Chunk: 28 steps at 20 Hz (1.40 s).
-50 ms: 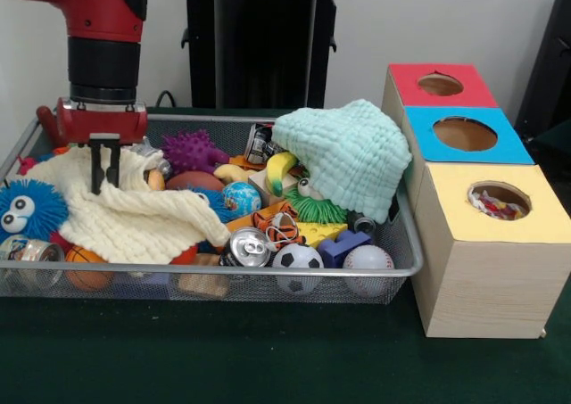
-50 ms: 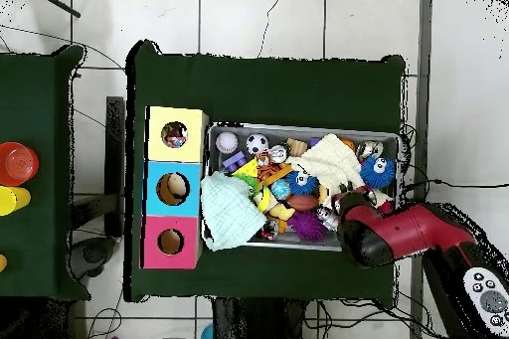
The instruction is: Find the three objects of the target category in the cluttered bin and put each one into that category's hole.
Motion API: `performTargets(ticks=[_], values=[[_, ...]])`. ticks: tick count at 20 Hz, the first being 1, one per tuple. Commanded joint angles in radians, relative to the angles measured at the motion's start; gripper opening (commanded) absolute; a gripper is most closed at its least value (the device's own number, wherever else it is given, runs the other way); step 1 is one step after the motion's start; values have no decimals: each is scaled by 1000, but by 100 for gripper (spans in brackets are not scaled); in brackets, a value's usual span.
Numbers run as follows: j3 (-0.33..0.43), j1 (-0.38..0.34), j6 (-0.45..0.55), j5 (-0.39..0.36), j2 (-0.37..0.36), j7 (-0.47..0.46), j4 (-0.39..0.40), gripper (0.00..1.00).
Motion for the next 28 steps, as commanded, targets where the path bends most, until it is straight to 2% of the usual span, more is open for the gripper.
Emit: performTargets(ticks=[1, 6, 7, 10, 15, 19, 22, 28], values=[[53, -4, 102, -1, 29, -251, -45, 0], [94, -51, 105, 46, 3, -277, -1, 0], [144, -88, 111, 91, -25, -303, 35, 0], [199, -129, 143, 164, -70, -322, 84, 0], [319, -187, 226, 357, -192, -300, 196, 0], [398, -224, 240, 441, -202, -263, 245, 0], [472, -277, 259, 499, -137, -265, 260, 0], [539, -308, 257, 538, -61, -249, 273, 0]])
